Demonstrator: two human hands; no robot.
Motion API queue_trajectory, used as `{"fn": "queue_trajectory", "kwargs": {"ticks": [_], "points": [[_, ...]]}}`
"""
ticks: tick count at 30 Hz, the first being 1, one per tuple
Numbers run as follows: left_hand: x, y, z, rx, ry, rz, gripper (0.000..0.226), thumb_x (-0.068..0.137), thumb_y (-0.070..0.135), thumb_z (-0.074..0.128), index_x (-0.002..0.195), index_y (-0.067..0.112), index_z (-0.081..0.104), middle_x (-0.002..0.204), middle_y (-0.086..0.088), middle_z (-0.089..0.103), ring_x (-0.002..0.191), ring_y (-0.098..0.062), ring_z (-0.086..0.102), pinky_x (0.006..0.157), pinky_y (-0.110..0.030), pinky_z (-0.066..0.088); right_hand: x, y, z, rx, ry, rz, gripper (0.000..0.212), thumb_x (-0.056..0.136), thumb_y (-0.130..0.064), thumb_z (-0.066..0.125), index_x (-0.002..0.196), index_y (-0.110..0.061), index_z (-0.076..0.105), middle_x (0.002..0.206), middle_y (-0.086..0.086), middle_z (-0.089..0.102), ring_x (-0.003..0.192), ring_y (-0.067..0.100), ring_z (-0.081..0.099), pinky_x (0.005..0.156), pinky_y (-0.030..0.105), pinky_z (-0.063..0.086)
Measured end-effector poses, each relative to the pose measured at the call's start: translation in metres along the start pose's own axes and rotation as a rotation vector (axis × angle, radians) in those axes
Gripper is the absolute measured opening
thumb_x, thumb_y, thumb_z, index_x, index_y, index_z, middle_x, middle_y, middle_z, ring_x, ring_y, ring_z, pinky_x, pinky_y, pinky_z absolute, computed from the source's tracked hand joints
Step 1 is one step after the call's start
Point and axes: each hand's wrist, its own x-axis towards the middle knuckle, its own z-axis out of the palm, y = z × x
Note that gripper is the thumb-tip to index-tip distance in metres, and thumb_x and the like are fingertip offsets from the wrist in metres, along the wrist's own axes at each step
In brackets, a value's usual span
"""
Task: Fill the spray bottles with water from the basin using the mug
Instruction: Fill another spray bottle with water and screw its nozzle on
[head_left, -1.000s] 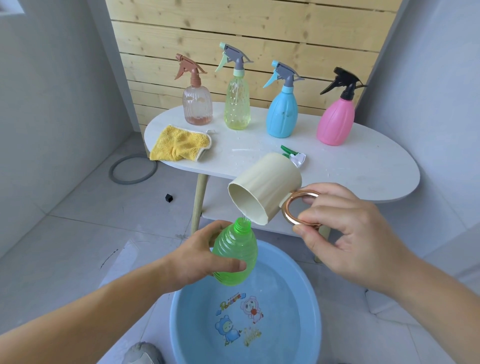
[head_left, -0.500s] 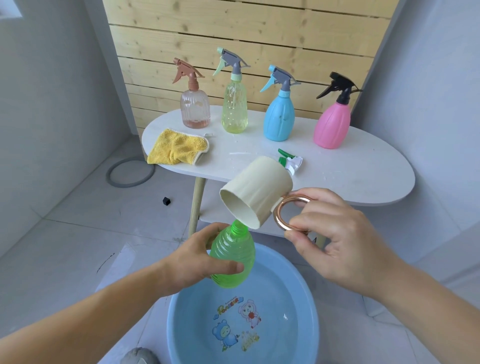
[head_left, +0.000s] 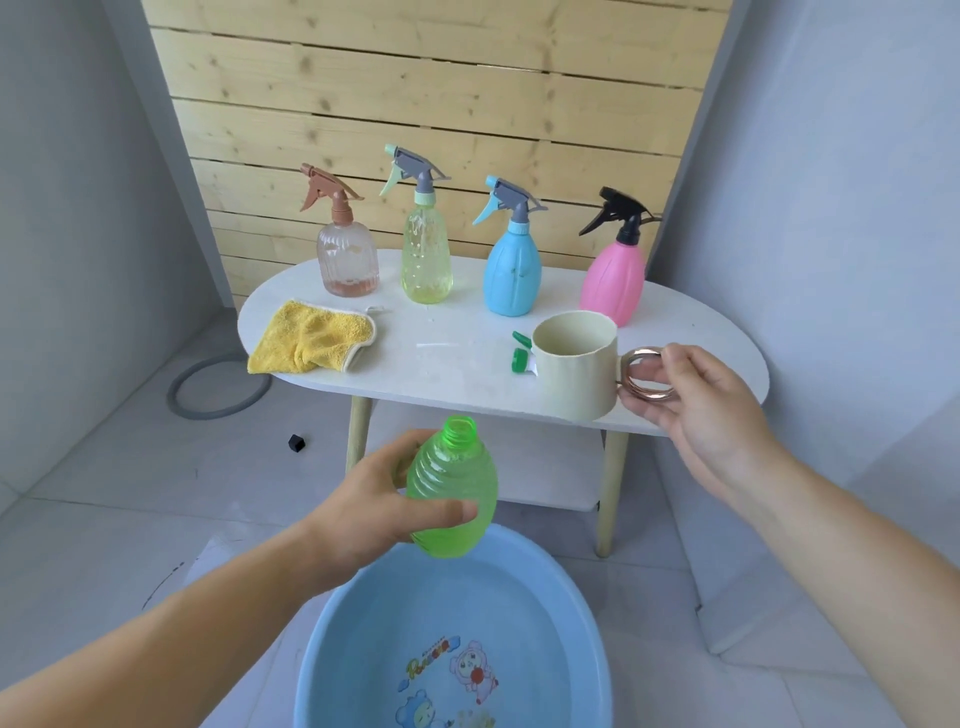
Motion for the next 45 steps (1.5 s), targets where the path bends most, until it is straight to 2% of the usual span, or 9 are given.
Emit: {"fn": "queue_trajectory", "kwargs": {"ticks": [10, 15, 19, 23, 31, 37, 40, 42, 45], "points": [[0.032, 0.027, 0.034, -0.019, -0.037, 0.061, 0.063, 0.067, 0.020, 0.089, 0.125, 0.028, 0.067, 0.116, -0.001, 0.076, 0.107, -0.023, 0.075, 0.083, -0.035, 0.063, 0.073, 0.006, -0.072, 0.079, 0.068, 0.148, 0.030, 0.106, -0.025, 0.044, 0.091, -0.006, 0.060, 0.100, 0.021, 0.065, 0.098, 0.035, 0.064, 0.092, 0.042, 0.055], [0.046, 0.028, 0.047, -0.020, -0.070, 0.056, 0.067, 0.060, 0.031, 0.092, 0.123, 0.030, 0.069, 0.118, -0.003, 0.075, 0.109, -0.026, 0.074, 0.088, -0.041, 0.063, 0.090, 0.016, -0.089, 0.125, 0.025, 0.221, 0.030, 0.105, -0.024, 0.046, 0.088, -0.005, 0.060, 0.092, 0.018, 0.069, 0.097, 0.035, 0.066, 0.095, 0.045, 0.053], [0.055, 0.028, 0.055, -0.030, -0.073, 0.048, 0.068, 0.058, 0.032, 0.093, 0.122, 0.030, 0.070, 0.118, -0.005, 0.075, 0.110, -0.027, 0.073, 0.088, -0.041, 0.064, 0.098, 0.023, -0.095, 0.125, 0.062, 0.249, 0.027, 0.104, -0.025, 0.048, 0.091, -0.004, 0.060, 0.091, 0.019, 0.068, 0.094, 0.034, 0.067, 0.088, 0.041, 0.055], [0.061, 0.027, 0.060, -0.039, -0.081, 0.043, 0.068, 0.055, 0.034, 0.093, 0.119, 0.032, 0.071, 0.117, -0.005, 0.075, 0.108, -0.024, 0.073, 0.082, -0.034, 0.062, 0.106, 0.036, -0.099, -0.023, 0.106, 0.203, 0.026, 0.104, -0.025, 0.049, 0.097, -0.003, 0.061, 0.098, 0.021, 0.064, 0.095, 0.033, 0.065, 0.090, 0.044, 0.056], [0.062, 0.027, 0.064, -0.039, -0.090, 0.042, 0.071, 0.054, 0.034, 0.092, 0.121, 0.027, 0.070, 0.115, -0.006, 0.075, 0.108, -0.027, 0.073, 0.086, -0.040, 0.064, 0.114, 0.043, -0.099, -0.270, 0.197, 0.099, 0.022, 0.101, -0.031, 0.055, 0.098, -0.013, 0.067, 0.100, 0.011, 0.065, 0.084, 0.023, 0.070, 0.093, 0.043, 0.057], [0.060, 0.026, 0.063, -0.026, -0.077, 0.034, 0.071, 0.055, 0.034, 0.092, 0.122, 0.026, 0.070, 0.116, -0.007, 0.075, 0.109, -0.027, 0.073, 0.089, -0.042, 0.063, 0.110, 0.037, -0.093, -0.367, 0.233, 0.072, 0.016, 0.099, -0.032, 0.055, 0.095, -0.022, 0.068, 0.111, 0.019, 0.065, 0.083, 0.023, 0.068, 0.092, 0.046, 0.058], [0.059, 0.027, 0.062, -0.031, -0.071, 0.037, 0.071, 0.055, 0.034, 0.093, 0.122, 0.027, 0.070, 0.116, -0.005, 0.075, 0.108, -0.025, 0.073, 0.085, -0.037, 0.063, 0.104, 0.024, -0.089, -0.569, 0.246, 0.079, 0.021, 0.098, -0.040, 0.052, 0.099, -0.024, 0.066, 0.103, 0.001, 0.065, 0.078, 0.020, 0.065, 0.091, 0.050, 0.056], [0.058, 0.027, 0.061, -0.035, -0.067, 0.035, 0.071, 0.055, 0.034, 0.093, 0.122, 0.027, 0.070, 0.115, -0.005, 0.075, 0.108, -0.025, 0.073, 0.083, -0.036, 0.063, 0.100, 0.011, -0.083, -0.754, 0.289, 0.000, 0.026, 0.095, -0.048, 0.050, 0.102, -0.027, 0.064, 0.109, -0.004, 0.065, 0.089, 0.021, 0.065, 0.087, 0.041, 0.053], [0.057, 0.028, 0.058, -0.044, -0.063, 0.031, 0.071, 0.055, 0.033, 0.093, 0.122, 0.026, 0.069, 0.116, -0.005, 0.075, 0.108, -0.026, 0.073, 0.081, -0.033, 0.062, 0.092, -0.012, -0.062, -0.845, 0.333, -0.234, 0.021, 0.095, -0.043, 0.051, 0.097, -0.027, 0.064, 0.113, -0.001, 0.062, 0.100, 0.015, 0.060, 0.080, 0.030, 0.041]]}}
